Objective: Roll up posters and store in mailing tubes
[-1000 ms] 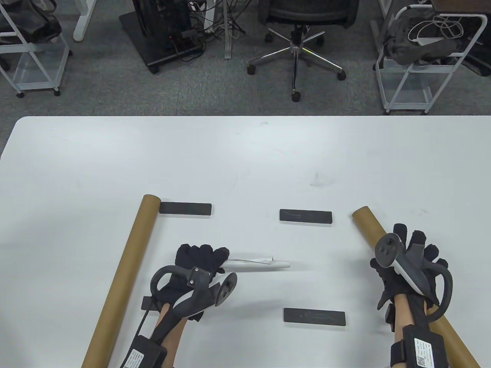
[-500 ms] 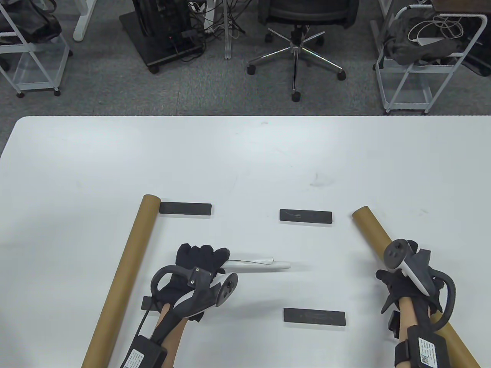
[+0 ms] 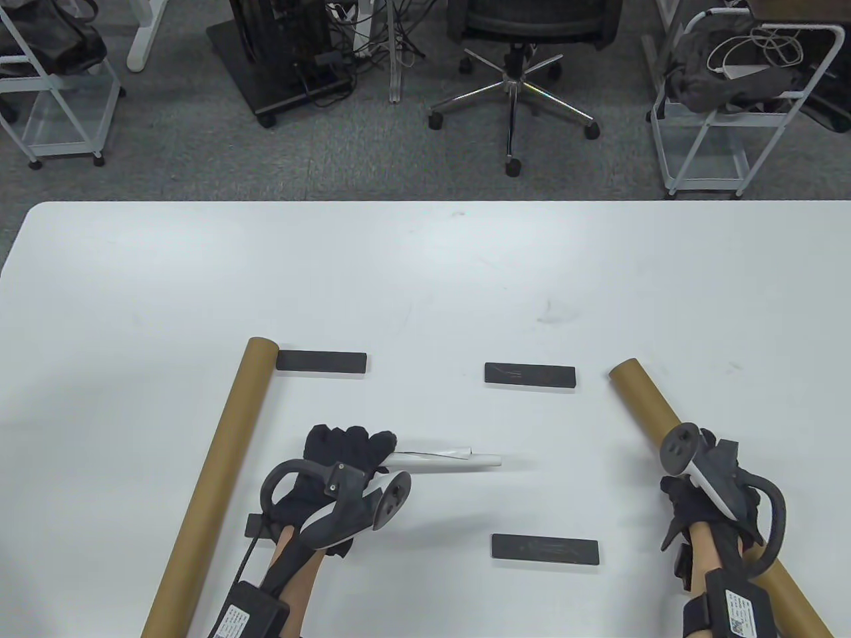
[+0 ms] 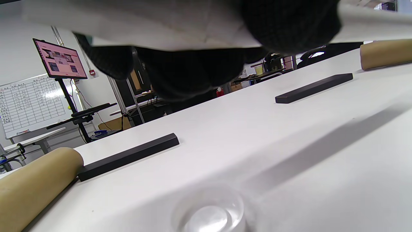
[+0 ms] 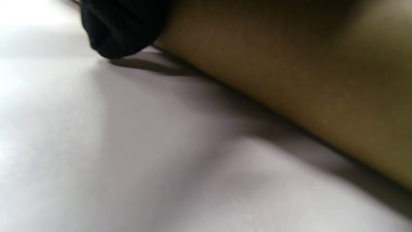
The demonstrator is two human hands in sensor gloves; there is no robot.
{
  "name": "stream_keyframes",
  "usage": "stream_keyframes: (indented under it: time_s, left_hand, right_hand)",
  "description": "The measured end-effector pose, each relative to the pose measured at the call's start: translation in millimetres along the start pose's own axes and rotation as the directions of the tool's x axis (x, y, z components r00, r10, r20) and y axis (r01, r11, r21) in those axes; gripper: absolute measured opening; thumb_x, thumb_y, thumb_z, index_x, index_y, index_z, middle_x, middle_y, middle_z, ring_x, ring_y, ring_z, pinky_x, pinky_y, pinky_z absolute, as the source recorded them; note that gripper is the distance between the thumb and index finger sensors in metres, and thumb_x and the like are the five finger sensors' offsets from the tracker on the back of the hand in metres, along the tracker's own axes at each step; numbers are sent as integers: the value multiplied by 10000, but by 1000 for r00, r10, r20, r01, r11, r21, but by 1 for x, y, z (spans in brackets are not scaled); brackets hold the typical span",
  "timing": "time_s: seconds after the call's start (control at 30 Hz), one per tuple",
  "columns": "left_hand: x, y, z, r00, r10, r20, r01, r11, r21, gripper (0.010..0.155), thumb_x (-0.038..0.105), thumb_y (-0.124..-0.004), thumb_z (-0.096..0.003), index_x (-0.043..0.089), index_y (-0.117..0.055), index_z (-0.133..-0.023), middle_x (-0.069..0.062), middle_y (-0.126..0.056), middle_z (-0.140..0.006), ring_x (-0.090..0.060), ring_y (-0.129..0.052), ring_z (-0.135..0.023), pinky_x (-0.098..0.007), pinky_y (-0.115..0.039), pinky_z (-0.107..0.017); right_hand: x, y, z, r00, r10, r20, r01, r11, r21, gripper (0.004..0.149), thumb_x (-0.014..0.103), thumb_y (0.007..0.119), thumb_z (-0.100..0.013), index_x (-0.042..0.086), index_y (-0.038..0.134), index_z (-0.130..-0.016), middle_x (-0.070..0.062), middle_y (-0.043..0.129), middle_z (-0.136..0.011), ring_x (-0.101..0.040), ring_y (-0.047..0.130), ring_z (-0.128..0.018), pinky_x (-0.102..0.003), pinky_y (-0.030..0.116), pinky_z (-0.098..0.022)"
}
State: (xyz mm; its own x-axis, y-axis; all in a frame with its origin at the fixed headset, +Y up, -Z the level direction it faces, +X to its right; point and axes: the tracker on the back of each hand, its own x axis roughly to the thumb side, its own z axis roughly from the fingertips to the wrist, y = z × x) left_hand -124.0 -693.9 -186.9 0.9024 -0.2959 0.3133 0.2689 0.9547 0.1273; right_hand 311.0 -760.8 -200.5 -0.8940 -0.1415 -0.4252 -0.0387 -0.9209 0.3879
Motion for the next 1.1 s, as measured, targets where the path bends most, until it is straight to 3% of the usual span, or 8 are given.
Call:
stream_keyframes:
  time_s: [0.23, 0.63, 0.97, 1.1]
  left_hand:
    - [0, 0, 0, 1000, 2, 4, -2, 1000, -9, 558, 494, -698, -423, 424, -667, -976, 116, -916, -863, -147, -1002, -720, -514, -758, -756]
    - [-4, -3, -1, 1000, 18, -7, -19, 1000, -15, 557, 494, -699, -421, 429, -669, -973, 118, -914, -870, -146, -1003, -731, -510, -759, -757]
    - [-11, -1, 1, 999, 25, -22, -25, 1000, 2, 552, 494, -711, -410, 454, -677, -960, 132, -905, -888, -142, -998, -767, -510, -759, -760]
    - [-18, -2, 2, 998, 53, -37, -53, 998, 15, 552, 495, -710, -409, 460, -674, -959, 133, -904, -890, -140, -997, -771, -511, -756, -762]
  right_hand:
    - [10, -12, 4, 999, 10, 36, -8, 999, -43, 887, 388, 706, -459, 31, 216, -1106, -260, 558, -1066, -506, 700, -891, -705, 612, -664]
    - [63, -47, 29, 976, 117, 185, -85, 981, -174, 880, 385, 710, -449, 66, 222, -1108, -251, 566, -1069, -505, 702, -896, -702, 607, -670]
    - [85, -48, 51, 926, 236, 295, -127, 930, -346, 853, 347, 750, -426, 159, 271, -1105, -195, 573, -1087, -497, 691, -931, -689, 603, -688]
    - [82, -41, 53, 914, 231, 335, -58, 888, -456, 833, 328, 755, -426, 186, 288, -1100, -165, 569, -1093, -497, 669, -950, -698, 569, -701]
